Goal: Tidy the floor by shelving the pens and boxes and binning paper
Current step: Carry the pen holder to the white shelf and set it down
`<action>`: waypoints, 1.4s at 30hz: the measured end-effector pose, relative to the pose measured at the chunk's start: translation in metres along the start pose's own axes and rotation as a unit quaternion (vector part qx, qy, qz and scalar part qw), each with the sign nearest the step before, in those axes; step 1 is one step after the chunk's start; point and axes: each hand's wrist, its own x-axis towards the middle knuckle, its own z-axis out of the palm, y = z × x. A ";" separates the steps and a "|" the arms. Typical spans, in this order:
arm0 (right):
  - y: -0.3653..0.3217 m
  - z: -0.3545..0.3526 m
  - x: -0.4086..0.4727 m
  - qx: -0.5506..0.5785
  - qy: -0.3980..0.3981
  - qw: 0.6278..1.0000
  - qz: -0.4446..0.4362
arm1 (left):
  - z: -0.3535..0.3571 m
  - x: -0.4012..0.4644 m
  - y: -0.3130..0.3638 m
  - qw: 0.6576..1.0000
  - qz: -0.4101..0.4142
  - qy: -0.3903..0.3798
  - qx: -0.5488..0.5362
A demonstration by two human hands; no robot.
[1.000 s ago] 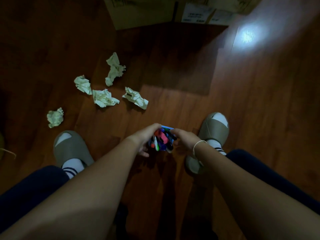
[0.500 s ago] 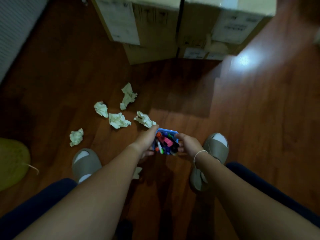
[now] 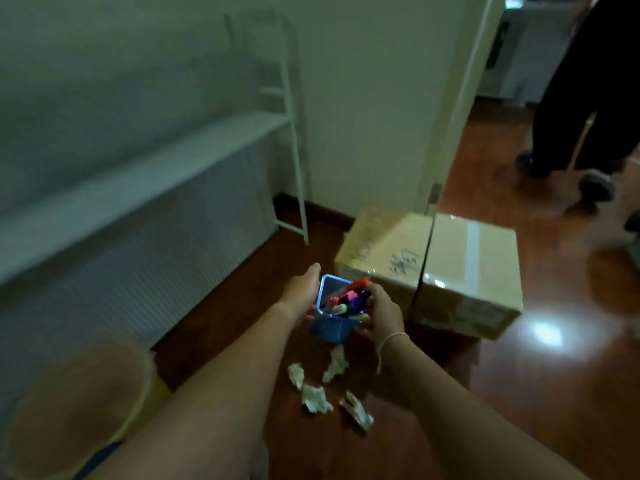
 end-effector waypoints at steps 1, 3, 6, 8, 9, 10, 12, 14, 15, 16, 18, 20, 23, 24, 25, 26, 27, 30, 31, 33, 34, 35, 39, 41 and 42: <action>-0.013 0.016 -0.006 0.000 -0.015 1.000 -0.016 | -0.013 -0.009 0.014 0.999 0.022 0.021 -0.010; -0.038 0.052 -0.026 0.000 -0.052 0.998 -0.046 | -0.044 -0.030 0.037 0.995 0.058 0.066 -0.039; -0.061 0.100 -0.056 -0.017 -0.105 0.991 -0.086 | -0.086 -0.060 0.058 0.983 0.102 0.119 -0.094; -0.069 0.129 -0.075 -0.027 -0.131 0.986 -0.104 | -0.114 -0.080 0.063 0.971 0.126 0.153 -0.133; -0.073 0.142 -0.081 -0.024 -0.144 0.984 -0.107 | -0.126 -0.088 0.064 0.966 0.132 0.165 -0.149; -0.075 0.155 -0.088 -0.020 -0.157 0.981 -0.110 | -0.139 -0.096 0.065 0.961 0.137 0.176 -0.163; -0.076 0.182 -0.108 -0.030 -0.193 0.974 -0.118 | -0.166 -0.114 0.064 0.952 0.153 0.198 -0.175; -0.076 0.208 -0.126 -0.035 -0.233 0.965 -0.118 | -0.193 -0.132 0.063 0.940 0.176 0.219 -0.192; -0.076 0.222 -0.134 -0.034 -0.256 0.959 -0.115 | -0.207 -0.138 0.063 0.935 0.186 0.224 -0.202; -0.075 0.232 -0.138 -0.034 -0.278 0.953 -0.112 | -0.217 -0.144 0.062 0.932 0.190 0.225 -0.210; -0.071 0.262 -0.154 -0.033 -0.320 0.942 -0.098 | -0.247 -0.157 0.057 0.921 0.205 0.235 -0.232; -0.065 0.293 -0.168 -0.029 -0.342 0.936 -0.084 | -0.276 -0.166 0.051 0.915 0.213 0.241 -0.246; -0.053 0.338 -0.187 -0.019 -0.359 0.931 -0.058 | -0.319 -0.174 0.041 0.901 0.223 0.261 -0.264; -0.048 0.352 -0.192 -0.022 -0.364 0.929 -0.055 | -0.332 -0.174 0.037 0.898 0.224 0.269 -0.266; -0.043 0.363 -0.195 -0.030 -0.368 0.928 -0.058 | -0.344 -0.175 0.033 0.898 0.224 0.275 -0.261; -0.036 0.377 -0.199 -0.042 -0.374 0.924 -0.062 | -0.358 -0.174 0.027 0.898 0.223 0.281 -0.254; -0.030 0.387 -0.202 -0.054 -0.380 0.921 -0.068 | -0.369 -0.173 0.022 0.899 0.222 0.286 -0.247; -0.007 0.423 -0.211 -0.085 -0.397 0.911 -0.068 | -0.406 -0.169 0.001 0.896 0.214 0.312 -0.231; 0.000 0.433 -0.214 -0.092 -0.401 0.909 -0.063 | -0.416 -0.168 -0.006 0.894 0.209 0.324 -0.227; 0.018 0.454 -0.220 -0.108 -0.413 0.903 -0.051 | -0.436 -0.168 -0.023 0.888 0.199 0.347 -0.228; 0.027 0.464 -0.224 -0.119 -0.421 0.898 -0.046 | -0.445 -0.169 -0.030 0.883 0.194 0.358 -0.234; 0.037 0.475 -0.230 -0.129 -0.429 0.893 -0.041 | -0.456 -0.170 -0.040 0.877 0.190 0.370 -0.241; 0.070 0.510 -0.252 -0.158 -0.464 0.872 -0.017 | -0.489 -0.183 -0.066 0.854 0.185 0.402 -0.272; 0.087 0.528 -0.265 -0.178 -0.471 0.864 -0.005 | -0.507 -0.189 -0.078 0.843 0.183 0.418 -0.285; 0.096 0.537 -0.270 -0.182 -0.474 0.861 -0.001 | -0.516 -0.192 -0.085 0.839 0.179 0.426 -0.289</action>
